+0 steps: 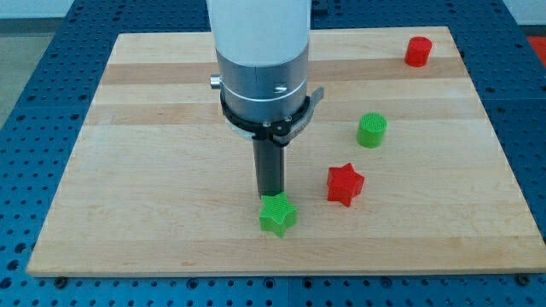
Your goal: Move the red star towards the right center of the board
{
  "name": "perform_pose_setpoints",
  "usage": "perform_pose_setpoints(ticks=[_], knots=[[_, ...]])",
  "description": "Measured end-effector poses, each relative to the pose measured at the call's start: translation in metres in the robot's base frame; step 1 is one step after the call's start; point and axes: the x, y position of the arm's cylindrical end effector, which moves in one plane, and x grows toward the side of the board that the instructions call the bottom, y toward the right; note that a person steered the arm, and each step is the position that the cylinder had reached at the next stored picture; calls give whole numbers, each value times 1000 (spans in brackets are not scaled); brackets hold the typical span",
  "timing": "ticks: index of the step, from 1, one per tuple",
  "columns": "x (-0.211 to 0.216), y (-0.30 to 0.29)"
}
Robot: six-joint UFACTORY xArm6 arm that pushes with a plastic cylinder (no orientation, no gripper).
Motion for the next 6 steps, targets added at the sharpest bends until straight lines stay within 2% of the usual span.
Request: perform_pose_setpoints(ticks=[2, 5, 6], knots=[[4, 3], [3, 92], [-23, 115]])
